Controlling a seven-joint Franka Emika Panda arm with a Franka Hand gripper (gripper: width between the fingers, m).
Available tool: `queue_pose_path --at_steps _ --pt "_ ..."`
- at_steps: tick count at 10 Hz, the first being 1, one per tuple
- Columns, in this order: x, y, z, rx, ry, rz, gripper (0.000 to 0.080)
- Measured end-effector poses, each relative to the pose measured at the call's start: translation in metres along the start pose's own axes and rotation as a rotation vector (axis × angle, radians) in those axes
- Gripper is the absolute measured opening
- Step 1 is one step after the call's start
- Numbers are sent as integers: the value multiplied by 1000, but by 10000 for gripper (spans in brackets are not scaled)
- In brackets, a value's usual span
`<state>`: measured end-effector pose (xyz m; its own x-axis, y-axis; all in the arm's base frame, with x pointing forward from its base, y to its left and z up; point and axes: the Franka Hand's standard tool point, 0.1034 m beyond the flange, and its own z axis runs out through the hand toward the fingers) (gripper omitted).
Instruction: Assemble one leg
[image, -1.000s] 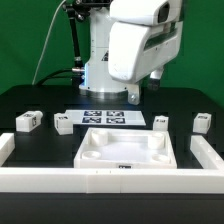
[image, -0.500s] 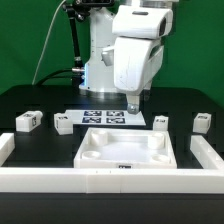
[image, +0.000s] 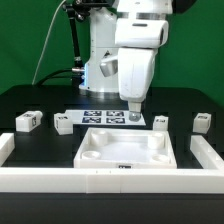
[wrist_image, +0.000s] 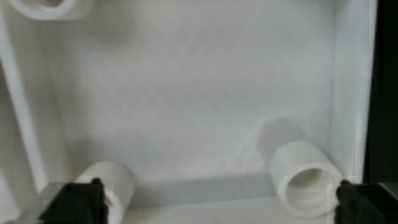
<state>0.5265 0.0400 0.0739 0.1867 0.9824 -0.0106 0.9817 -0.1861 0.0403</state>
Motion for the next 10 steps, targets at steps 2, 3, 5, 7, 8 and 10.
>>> queue_pose_path --at_steps 2,3,5,7,8,10 --pt "-1 -16 13 17 -10 -67 650" --pt "-2 -15 13 17 -10 -66 650" --pt "-2 -15 14 18 -10 -65 650" --pt "-9 -25 29 26 -3 -59 650" --pt "-15 -38 41 44 0 -51 650" --pt "-15 -49 56 50 10 -51 650"
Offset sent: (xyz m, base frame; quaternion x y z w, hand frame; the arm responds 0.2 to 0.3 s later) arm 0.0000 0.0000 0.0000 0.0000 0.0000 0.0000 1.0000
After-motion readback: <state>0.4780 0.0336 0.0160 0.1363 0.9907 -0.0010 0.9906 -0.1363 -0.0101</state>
